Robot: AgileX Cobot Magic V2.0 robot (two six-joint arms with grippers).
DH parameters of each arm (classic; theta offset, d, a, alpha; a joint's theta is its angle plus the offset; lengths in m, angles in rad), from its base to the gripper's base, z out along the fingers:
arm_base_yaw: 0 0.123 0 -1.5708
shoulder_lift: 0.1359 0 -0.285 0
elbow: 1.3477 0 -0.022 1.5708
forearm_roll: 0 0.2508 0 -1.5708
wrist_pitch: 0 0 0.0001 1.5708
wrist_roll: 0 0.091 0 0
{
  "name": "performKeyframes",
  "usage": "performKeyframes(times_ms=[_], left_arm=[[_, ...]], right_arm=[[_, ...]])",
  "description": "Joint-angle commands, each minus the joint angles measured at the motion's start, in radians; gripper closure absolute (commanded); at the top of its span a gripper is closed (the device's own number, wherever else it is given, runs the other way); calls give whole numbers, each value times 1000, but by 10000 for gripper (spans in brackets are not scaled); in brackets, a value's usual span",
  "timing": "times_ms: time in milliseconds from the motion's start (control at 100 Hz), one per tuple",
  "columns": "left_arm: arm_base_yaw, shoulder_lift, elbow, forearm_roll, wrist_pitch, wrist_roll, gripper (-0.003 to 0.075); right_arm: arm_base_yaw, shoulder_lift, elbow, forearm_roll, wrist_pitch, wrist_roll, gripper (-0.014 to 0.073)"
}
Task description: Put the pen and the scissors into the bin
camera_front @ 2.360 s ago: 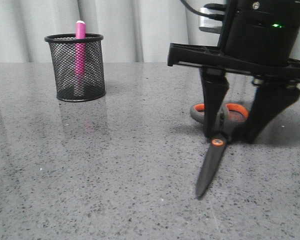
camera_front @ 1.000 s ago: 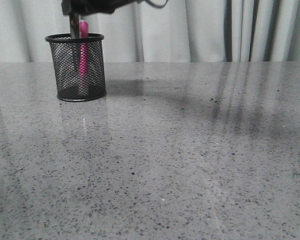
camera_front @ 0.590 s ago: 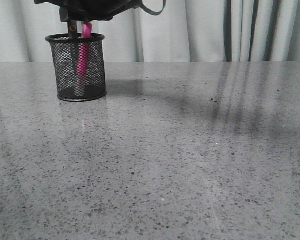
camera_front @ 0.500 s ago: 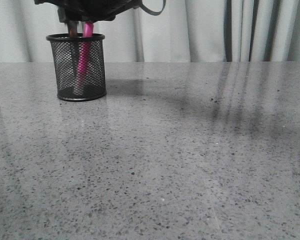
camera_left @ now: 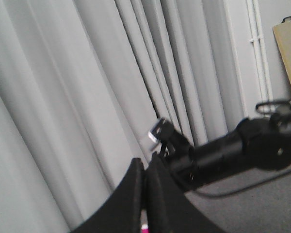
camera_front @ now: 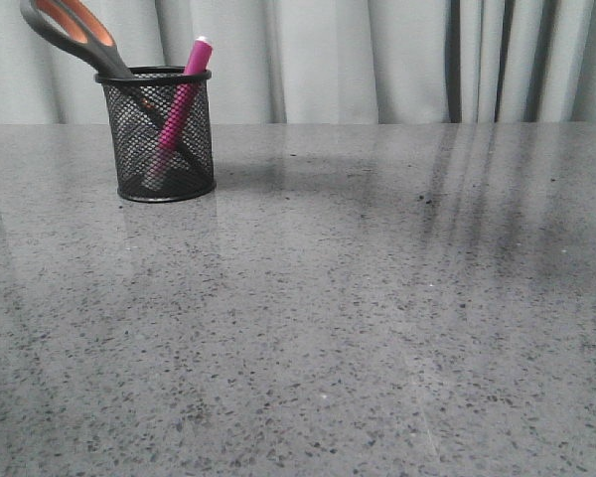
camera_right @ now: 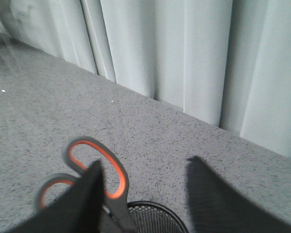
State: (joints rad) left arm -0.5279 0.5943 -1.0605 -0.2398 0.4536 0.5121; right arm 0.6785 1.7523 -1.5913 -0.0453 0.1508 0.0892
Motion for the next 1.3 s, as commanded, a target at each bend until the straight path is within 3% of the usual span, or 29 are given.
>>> performKeyframes(times_ms=[0, 30, 200, 370, 480, 600, 880, 1290], left_arm=[[17, -39, 44, 61, -44, -109, 739], [28, -73, 78, 98, -36, -163, 739], [102, -306, 325, 304, 56, -446, 739], [133, -532, 502, 309, 131, -462, 739], [133, -631, 567, 307, 131, -462, 739], [133, -614, 586, 302, 138, -462, 739], [133, -606, 588, 301, 138, -462, 739], [133, -606, 590, 300, 138, -462, 739]], right_arm=[[10, -155, -12, -15, 31, -22, 529], [15, -194, 8, -37, 50, -40, 669], [21, -520, 278, -99, 85, -52, 657], [21, -864, 613, -156, 228, -52, 664], [21, -1074, 812, -189, 235, -52, 664], [21, -1269, 961, -188, 223, -52, 664], [21, -1611, 1126, -259, 235, -52, 664], [21, -1630, 1175, -244, 278, -52, 664]])
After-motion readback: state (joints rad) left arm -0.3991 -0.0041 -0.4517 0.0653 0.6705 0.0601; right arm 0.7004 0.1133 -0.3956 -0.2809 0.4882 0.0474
